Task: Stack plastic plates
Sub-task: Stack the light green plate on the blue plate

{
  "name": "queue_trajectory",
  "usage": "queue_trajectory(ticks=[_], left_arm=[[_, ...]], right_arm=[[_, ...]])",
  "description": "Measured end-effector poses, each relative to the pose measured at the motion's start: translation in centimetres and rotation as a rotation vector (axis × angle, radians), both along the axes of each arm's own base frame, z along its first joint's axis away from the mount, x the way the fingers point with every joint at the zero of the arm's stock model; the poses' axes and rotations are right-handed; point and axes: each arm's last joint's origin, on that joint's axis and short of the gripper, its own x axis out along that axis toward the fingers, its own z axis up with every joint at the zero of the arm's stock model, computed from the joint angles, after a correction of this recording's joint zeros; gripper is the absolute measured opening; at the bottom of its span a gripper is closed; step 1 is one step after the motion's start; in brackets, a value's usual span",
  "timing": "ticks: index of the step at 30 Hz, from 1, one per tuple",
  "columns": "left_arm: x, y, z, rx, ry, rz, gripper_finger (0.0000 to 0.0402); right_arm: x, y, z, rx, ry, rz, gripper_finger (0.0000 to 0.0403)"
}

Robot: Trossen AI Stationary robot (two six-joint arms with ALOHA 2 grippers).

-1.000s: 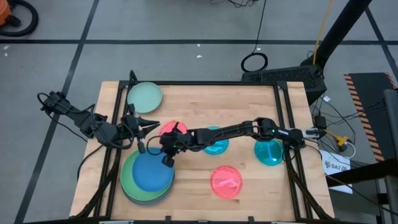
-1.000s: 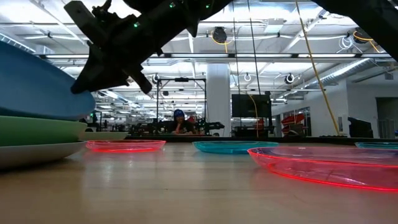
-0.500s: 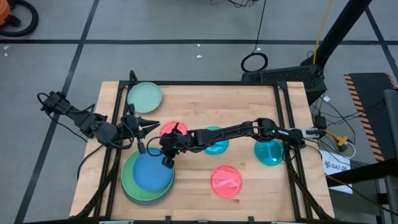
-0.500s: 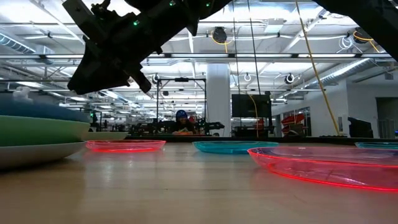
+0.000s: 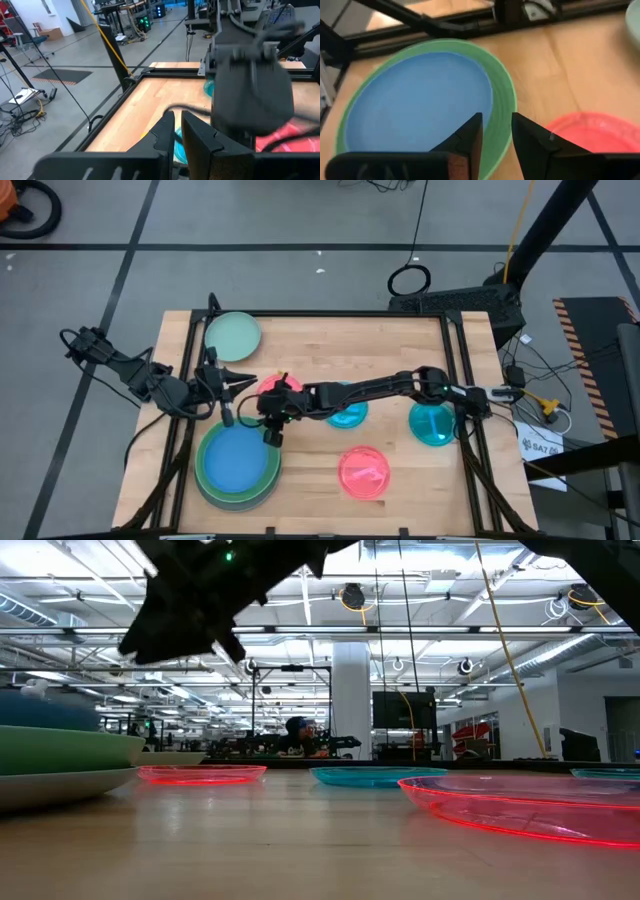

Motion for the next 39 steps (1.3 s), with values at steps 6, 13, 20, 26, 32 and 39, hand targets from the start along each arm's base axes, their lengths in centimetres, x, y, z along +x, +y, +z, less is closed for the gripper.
queue_trajectory(ticks=[6,13,20,26,32,39], left_arm=[[0.0,0.0,-0.1,0.000,0.006,0.001,0.0042],[-0.1,0.0,-0.3,-0.035,0.011,0.012,0.0042],[-0.1,0.0,-1.5,-0.118,0.080,0.054,0.0042],[1.1,-0.6,-2.3,-0.128,0.106,0.061,0.0042],[1.8,-0.9,-2.3,-0.130,0.086,0.057,0.0042],[2.2,-0.7,-2.1,-0.158,0.053,0.082,0.0042]], right_arm=[[-1.9,-0.2,1.8,-0.113,0.111,0.049,0.0100],[-4.2,0.6,1.6,-0.322,0.322,-0.013,0.0100],[-6.8,1.4,0.0,-0.492,0.580,-0.044,0.0100],[-10.3,2.0,0.5,-0.549,0.604,-0.046,0.0100],[-15.1,1.2,0.4,-0.520,0.413,-0.012,0.0100],[-20.2,-0.8,-0.8,-0.510,0.120,0.064,0.0100]])
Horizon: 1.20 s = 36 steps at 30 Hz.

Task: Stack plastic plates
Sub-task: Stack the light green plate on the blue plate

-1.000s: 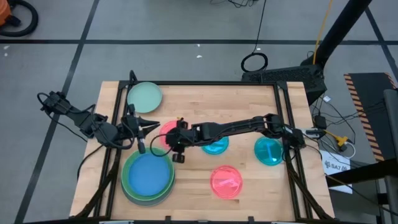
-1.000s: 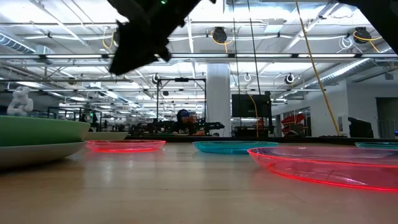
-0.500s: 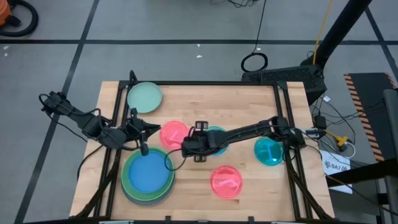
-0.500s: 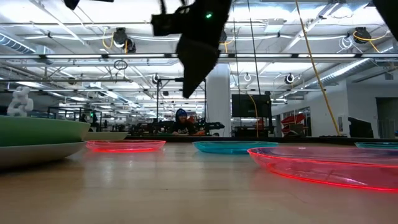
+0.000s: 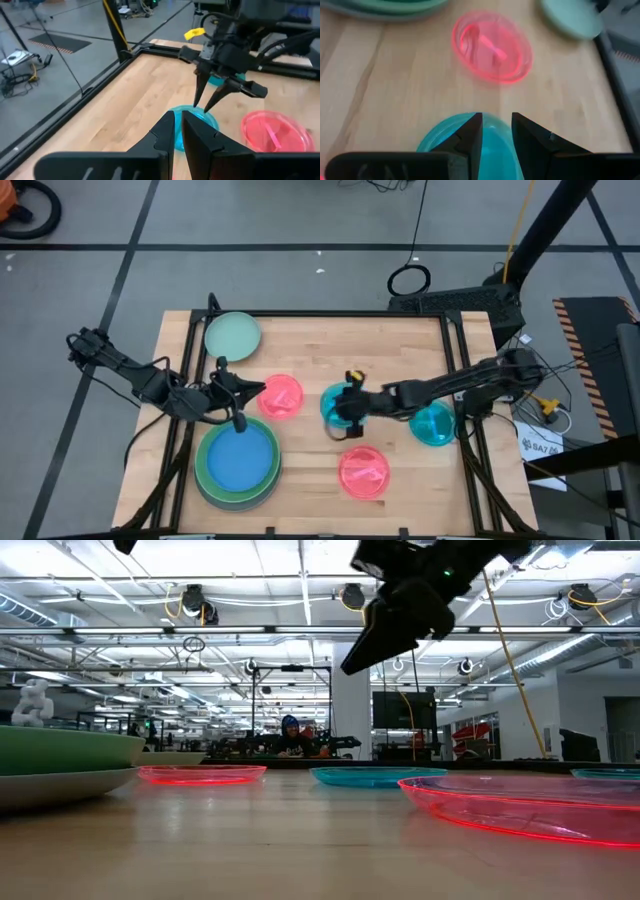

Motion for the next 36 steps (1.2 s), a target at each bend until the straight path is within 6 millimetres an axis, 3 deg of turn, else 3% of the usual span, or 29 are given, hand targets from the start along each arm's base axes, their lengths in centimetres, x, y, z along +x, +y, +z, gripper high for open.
queue_trajectory(ticks=[7,15,26,36], left_arm=[[2.1,0.9,-1.4,-0.027,0.041,0.116,0.0042],[4.3,4.0,-3.3,-0.024,0.154,0.249,0.0042],[3.7,9.2,-4.4,-0.002,0.357,0.360,0.0042],[2.2,15.7,-5.2,-0.170,0.475,0.342,0.0042]], right_arm=[[-2.8,-2.3,1.0,-0.034,-0.166,-0.028,0.0100],[-3.2,-3.6,1.9,-0.071,-0.185,-0.043,0.0100],[-3.5,-4.0,1.1,-0.125,-0.086,-0.015,0.0100],[-4.1,-5.9,0.7,-0.171,0.011,-0.042,0.0100]])
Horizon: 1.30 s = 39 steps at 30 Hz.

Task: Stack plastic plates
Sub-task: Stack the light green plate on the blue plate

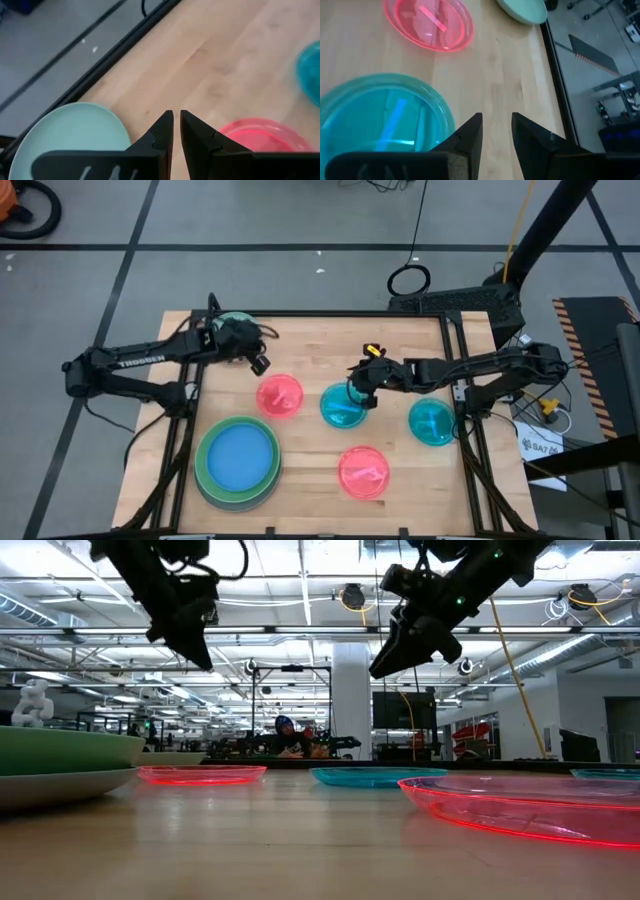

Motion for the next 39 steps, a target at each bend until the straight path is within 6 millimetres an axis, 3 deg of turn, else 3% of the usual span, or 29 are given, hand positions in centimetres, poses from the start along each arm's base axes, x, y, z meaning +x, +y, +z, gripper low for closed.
queue_trajectory(ticks=[11,18,26,39], left_arm=[[-0.3,6.1,-4.2,-0.142,0.174,0.082,0.0042],[-0.6,8.5,-6.8,-0.210,0.264,0.155,0.0042],[-1.4,9.7,-7.4,-0.236,0.266,0.208,0.0042],[-1.6,9.2,-7.6,-0.296,0.278,0.264,0.0042]], right_arm=[[-0.3,-2.1,-0.1,-0.008,0.018,-0.065,0.0100],[-0.3,-3.0,0.0,0.058,-0.012,-0.022,0.0100],[-0.3,-3.5,0.0,0.106,-0.023,-0.020,0.0100],[-0.4,-3.5,-0.1,0.137,-0.022,-0.046,0.0100]])
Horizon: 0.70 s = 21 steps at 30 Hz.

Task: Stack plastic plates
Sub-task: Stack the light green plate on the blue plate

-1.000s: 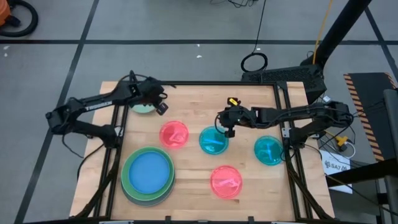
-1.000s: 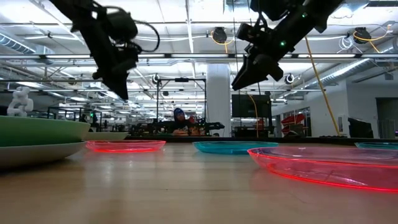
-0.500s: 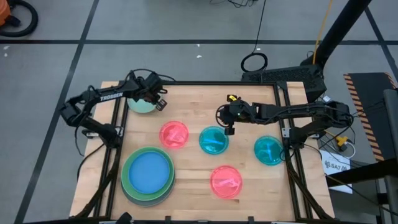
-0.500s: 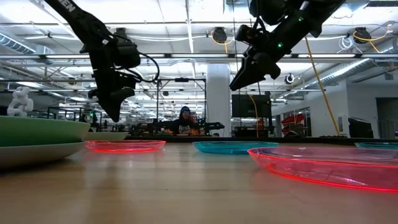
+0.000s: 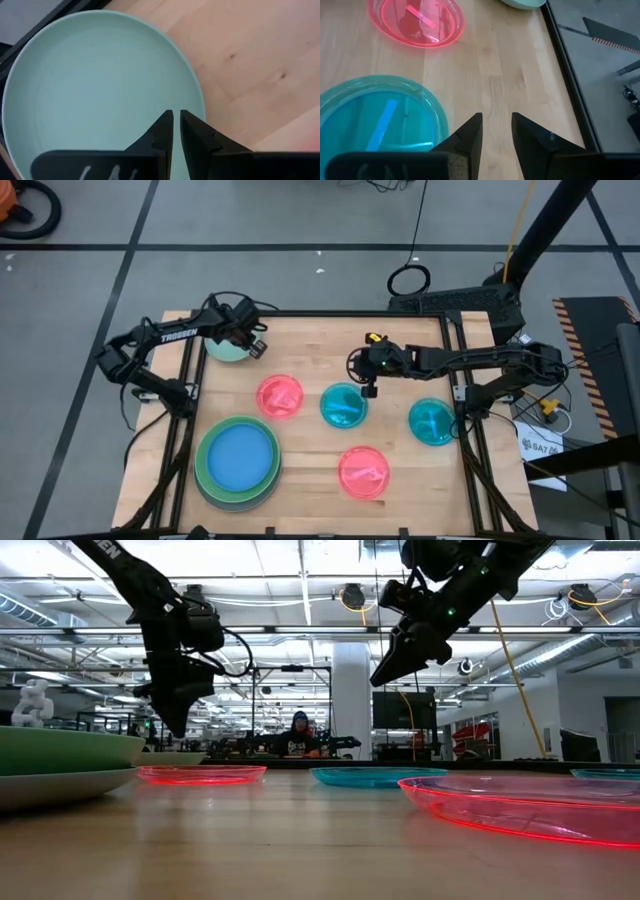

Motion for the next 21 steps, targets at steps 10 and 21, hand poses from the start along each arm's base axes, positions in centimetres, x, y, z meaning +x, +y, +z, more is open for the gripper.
queue_trajectory(ticks=[10,21], left_arm=[[0.10,-0.09,-0.02,-0.032,-0.030,-0.021,0.0042],[-0.09,-0.27,-0.11,-0.053,-0.010,-0.023,0.0043]], right_arm=[[-0.05,0.16,-0.13,0.052,0.003,0.025,0.0100],[-0.05,0.16,-0.13,0.053,0.002,0.024,0.0100]])
